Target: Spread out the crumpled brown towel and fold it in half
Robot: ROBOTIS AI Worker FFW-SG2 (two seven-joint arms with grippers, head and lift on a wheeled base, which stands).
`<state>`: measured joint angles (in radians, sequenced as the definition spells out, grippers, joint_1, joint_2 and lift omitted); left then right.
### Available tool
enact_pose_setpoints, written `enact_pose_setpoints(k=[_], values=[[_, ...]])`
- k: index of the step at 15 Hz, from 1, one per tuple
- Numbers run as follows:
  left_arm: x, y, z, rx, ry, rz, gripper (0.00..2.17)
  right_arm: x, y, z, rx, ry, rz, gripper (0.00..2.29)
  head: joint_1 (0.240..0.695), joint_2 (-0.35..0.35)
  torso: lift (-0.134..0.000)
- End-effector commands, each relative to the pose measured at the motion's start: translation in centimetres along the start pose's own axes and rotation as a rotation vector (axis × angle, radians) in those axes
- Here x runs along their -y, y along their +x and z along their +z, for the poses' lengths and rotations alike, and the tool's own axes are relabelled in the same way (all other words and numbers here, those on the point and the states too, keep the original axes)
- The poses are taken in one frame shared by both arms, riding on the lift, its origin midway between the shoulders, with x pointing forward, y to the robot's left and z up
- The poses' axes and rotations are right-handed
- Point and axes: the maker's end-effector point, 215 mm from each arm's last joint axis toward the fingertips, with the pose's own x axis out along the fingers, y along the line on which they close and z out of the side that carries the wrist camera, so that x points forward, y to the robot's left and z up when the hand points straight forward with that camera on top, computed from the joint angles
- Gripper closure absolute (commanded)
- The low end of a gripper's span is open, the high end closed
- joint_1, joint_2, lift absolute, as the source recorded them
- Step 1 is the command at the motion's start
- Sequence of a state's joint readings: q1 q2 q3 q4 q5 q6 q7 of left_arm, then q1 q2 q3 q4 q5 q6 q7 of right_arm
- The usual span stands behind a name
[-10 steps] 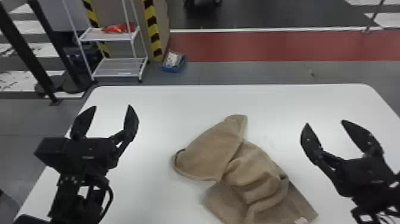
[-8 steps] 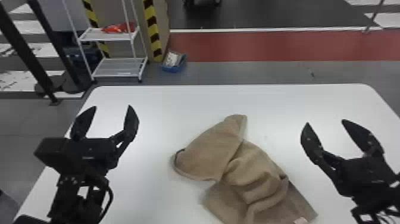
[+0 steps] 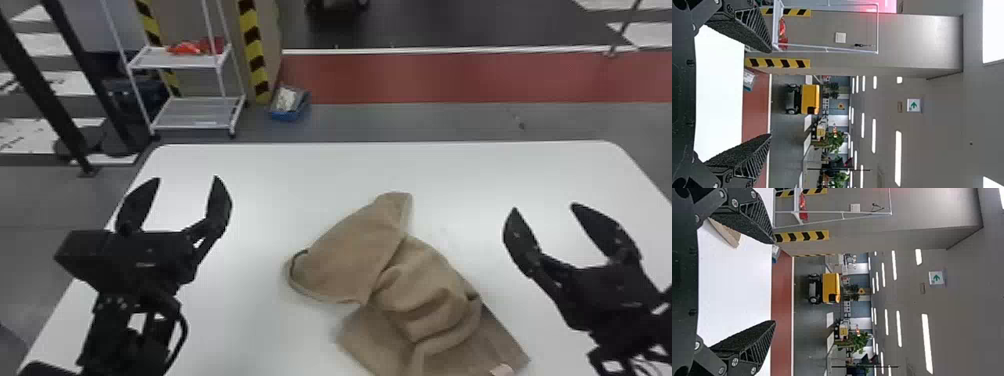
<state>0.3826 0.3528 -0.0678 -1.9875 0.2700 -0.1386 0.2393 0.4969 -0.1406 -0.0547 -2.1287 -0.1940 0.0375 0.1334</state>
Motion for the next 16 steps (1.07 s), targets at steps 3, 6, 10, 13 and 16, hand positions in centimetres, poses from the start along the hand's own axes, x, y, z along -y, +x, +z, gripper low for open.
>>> enact_pose_setpoints(k=[3,6,10,13,16], values=[[0.1,-0.1,0.0,-0.001,-0.001,-0.002,0.14,0.1,-0.1,-0.3,-0.01,0.001,-0.002,0.18,0.695,0.056,-0.12],[0.4,-0.2,-0.2,-0.005,-0.003,-0.006,0.14,0.0,0.0,-0.6,-0.015,0.01,0.008,0.19,0.695,0.055,-0.12],[0.5,-0.2,-2.4,-0.041,-0.004,-0.013,0.14,-0.4,0.9,-2.9,-0.045,0.043,0.039,0.19,0.695,0.059,-0.12],[0.6,-0.4,-3.9,-0.061,-0.001,-0.023,0.14,-2.9,2.3,-5.4,-0.091,0.051,0.112,0.21,0.695,0.06,-0.12],[0.5,-0.3,-4.2,-0.066,0.001,-0.022,0.14,-9.3,3.2,-8.0,-0.193,0.084,0.262,0.29,0.695,0.102,-0.12]])
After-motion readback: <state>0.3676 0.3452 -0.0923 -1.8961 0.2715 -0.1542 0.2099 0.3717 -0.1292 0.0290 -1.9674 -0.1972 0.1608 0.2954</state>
